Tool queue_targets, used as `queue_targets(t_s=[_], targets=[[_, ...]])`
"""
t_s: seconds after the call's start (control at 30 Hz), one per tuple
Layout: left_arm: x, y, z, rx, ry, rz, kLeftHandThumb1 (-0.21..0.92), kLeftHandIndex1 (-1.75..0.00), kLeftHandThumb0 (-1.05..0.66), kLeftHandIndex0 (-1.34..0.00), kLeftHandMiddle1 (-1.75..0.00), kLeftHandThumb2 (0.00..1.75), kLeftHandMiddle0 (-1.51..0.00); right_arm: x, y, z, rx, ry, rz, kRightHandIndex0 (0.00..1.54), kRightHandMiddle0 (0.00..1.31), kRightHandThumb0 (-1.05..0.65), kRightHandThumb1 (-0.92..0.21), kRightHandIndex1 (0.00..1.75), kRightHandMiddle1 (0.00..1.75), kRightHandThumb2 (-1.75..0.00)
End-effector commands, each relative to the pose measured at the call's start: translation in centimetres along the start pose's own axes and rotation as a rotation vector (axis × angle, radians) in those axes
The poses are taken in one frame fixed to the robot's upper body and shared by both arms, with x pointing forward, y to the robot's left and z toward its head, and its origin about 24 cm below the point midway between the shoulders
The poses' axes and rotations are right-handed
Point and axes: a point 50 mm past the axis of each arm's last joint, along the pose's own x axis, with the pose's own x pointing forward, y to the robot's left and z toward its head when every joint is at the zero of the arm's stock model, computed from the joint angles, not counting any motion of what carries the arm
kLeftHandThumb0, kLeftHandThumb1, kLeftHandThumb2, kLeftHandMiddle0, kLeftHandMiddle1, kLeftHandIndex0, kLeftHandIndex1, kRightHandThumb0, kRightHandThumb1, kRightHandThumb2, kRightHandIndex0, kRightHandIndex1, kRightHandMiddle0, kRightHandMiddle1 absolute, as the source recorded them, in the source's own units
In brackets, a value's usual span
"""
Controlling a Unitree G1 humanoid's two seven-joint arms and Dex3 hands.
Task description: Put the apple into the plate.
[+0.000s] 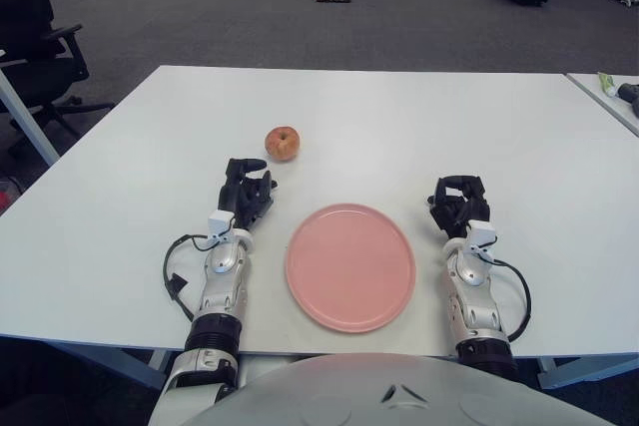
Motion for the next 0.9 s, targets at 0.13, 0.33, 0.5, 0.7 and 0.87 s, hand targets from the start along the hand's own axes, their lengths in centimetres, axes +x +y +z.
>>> queue_targets(t_s=[0.13, 0.33, 0.5, 0.7, 0.87], targets=[[0.2, 0.1, 0.2, 0.009, -0.002, 0.009, 0.92, -1.75, -0.35, -0.2, -1.52, 0.52, -0.41, -0.7, 0.6, -0.9, 0.043, 0.049, -0.001, 0.43, 0.26, -0.36, -0.81, 1.53, 1.75, -0.68], [0.3, 0.2, 0.2, 0.018, -0.003, 0.012, 0.92, -1.75, -0.35, -0.2, -1.51, 0.52, -0.41, -0.7, 0.6, -1.0, 0.051, 0.063, -0.007, 0.42, 0.25, -0.36, -0.82, 1.52, 1.75, -0.67], [0.5, 0.2, 0.5, 0.022, -0.01, 0.009, 0.92, -1.75, -0.35, -0.2, -1.5, 0.52, -0.41, -0.7, 0.7, -1.0, 0.049, 0.064, -0.008, 0.41, 0.25, -0.36, -0.82, 1.53, 1.75, -0.67], [0.9, 0.4, 0.9, 0.027, -0.026, 0.005, 0.9, -1.75, -0.35, -0.21, -1.5, 0.55, -0.42, -0.7, 0.7, -1.0, 0.051, 0.071, -0.012, 0.4, 0.25, -0.36, -0.83, 1.52, 1.75, -0.66], [1.8, 0.8, 1.5, 0.051, -0.044, 0.019, 0.9, -1.75, -0.35, -0.21, -1.5, 0.56, -0.42, -0.6, 0.8, -1.0, 0.046, 0.076, -0.009, 0.4, 0.25, -0.36, -0.83, 1.52, 1.75, -0.65]])
